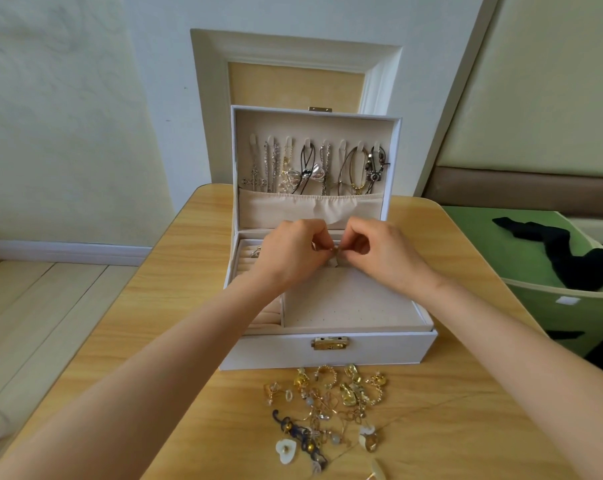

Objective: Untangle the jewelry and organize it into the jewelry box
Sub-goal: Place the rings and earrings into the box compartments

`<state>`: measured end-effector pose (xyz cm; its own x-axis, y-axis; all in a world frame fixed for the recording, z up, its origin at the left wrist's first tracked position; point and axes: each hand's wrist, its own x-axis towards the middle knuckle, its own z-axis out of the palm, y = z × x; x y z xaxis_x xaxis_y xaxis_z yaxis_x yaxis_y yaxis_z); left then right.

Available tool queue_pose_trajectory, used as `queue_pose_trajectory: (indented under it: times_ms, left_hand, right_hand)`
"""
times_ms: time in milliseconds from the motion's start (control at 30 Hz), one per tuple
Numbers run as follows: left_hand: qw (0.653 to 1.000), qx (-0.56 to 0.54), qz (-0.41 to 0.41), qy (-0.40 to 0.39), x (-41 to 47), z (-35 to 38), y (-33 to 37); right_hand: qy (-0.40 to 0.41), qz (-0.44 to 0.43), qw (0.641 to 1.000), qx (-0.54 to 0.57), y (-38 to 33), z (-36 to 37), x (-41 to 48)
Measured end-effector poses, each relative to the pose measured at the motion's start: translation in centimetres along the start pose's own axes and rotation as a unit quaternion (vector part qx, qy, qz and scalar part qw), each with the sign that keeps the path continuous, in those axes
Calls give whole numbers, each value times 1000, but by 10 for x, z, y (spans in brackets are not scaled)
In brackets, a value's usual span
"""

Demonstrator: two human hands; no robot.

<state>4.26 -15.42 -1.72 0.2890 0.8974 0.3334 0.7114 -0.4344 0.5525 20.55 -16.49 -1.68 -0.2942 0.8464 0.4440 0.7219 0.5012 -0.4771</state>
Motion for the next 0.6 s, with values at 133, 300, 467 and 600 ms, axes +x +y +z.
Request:
queue_pose_trajectory:
  times_ms: [133, 300, 467, 600]
  left_hand:
    - [998, 59, 11, 6, -1, 2, 4]
    - [991, 130, 20, 15, -3, 2, 6]
    - [989, 146, 30, -8, 0, 2, 3]
    - [990, 136, 33, -22, -1, 1, 2]
  right_hand:
    - [-13, -53, 997, -57, 5, 0, 2]
    - [-21, -71, 995, -70, 7, 5, 6]
    - [-45, 0, 998, -35, 8, 1, 7]
    - [-41, 50, 998, 29, 3, -2, 5]
